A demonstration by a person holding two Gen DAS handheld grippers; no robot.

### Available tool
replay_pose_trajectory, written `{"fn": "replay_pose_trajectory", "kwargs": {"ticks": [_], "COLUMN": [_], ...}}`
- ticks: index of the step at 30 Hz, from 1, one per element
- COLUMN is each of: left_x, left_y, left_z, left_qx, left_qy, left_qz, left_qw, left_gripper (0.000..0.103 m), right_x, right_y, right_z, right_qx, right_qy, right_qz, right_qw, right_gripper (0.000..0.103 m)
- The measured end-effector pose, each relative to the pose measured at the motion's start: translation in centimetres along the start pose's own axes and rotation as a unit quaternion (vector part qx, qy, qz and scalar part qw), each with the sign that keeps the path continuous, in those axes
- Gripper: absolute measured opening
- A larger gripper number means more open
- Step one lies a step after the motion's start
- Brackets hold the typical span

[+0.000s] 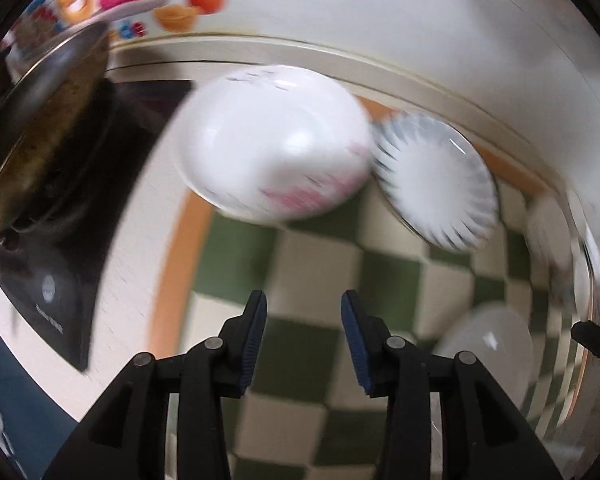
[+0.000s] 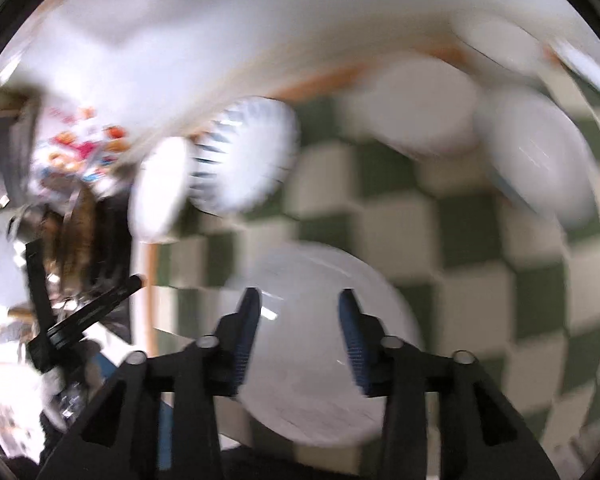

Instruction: Organize plates and bowls

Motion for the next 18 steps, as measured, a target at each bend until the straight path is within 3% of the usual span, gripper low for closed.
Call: {"fn": "replay_pose_trajectory", "kwargs": {"ticks": [6, 10, 18], "left_x": [3.4, 5.0, 7.7], "left_y": [2.5, 4.3, 7.5], "left_z": [7.5, 9.6, 11.9], "left_qx": [-0.010, -0.016, -0.013], "left_qy": [-0.088, -0.118, -0.137], "left_qz": [0.005, 0.005, 0.012], "left_qw": [0.9961, 0.9929, 0.9905], "left_gripper": [0.036, 0.036, 0.036], "right_x": [8.6, 13.5, 18.9], "right_y": [6.8, 12.0, 20.5], "right_z": [12.6, 19.1, 23.1], "right_qx": [0.035, 0.018, -0.015], "right_qy": [-0.085, -0.140, -0.159], "right_qz": [0.004, 0.006, 0.024], "right_qw": [0.996, 0.990, 0.987], "right_gripper": [0.050, 0.050, 0.049]}}
Point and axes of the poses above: each gripper's, at about its wrist camera, not at the fingertips, and y roughly the way its jaws point, z to its left, x to its top, the point moved 6 cm from there along y, roughly the way its jaws point, and after that the axes turned 11 degrees about -x, right-handed, at the moved point
